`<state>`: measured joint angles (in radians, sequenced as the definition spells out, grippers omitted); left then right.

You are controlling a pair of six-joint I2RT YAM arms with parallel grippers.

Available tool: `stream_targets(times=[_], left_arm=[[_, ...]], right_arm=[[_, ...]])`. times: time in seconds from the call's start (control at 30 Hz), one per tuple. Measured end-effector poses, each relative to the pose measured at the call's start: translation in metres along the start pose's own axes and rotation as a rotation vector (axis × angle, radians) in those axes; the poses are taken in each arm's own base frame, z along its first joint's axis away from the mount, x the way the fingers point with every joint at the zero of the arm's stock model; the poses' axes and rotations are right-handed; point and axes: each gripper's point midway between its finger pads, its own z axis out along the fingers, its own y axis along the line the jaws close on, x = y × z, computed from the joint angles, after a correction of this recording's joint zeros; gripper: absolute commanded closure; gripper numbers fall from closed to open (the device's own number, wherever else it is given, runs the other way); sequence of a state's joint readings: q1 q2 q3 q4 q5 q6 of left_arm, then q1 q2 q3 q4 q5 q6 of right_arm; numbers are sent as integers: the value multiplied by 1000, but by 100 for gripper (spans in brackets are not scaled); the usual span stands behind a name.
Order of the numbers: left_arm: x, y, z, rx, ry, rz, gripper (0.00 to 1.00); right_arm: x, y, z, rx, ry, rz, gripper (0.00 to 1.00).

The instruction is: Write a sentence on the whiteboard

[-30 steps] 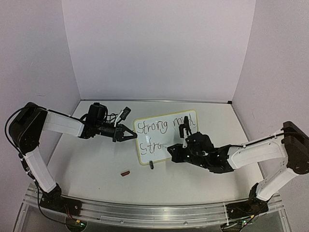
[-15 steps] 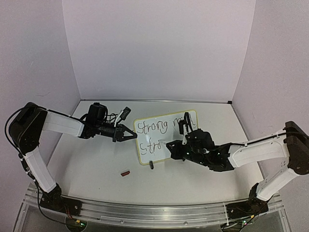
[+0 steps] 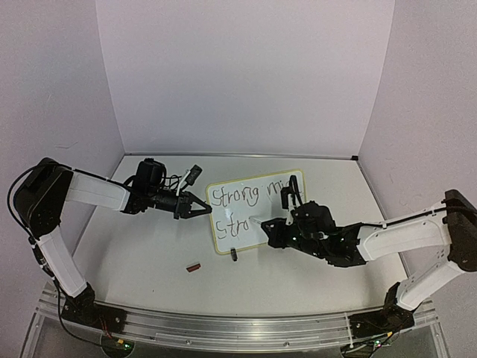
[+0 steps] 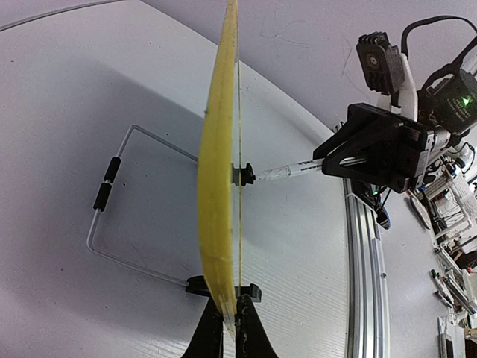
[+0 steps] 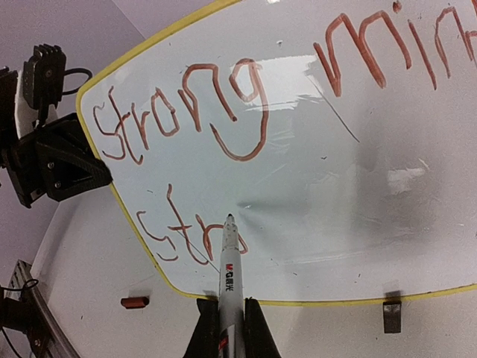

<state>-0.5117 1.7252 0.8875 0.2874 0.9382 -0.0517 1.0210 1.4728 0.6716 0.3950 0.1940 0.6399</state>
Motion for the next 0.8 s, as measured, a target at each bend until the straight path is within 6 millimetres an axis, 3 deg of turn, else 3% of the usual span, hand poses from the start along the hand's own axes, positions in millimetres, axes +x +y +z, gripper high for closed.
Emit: stream_targets(times=[0.8], left_arm=[[0, 0, 0, 0, 0, 0, 100]], right_arm=[[20, -14, 5, 43, 56, 17, 100]])
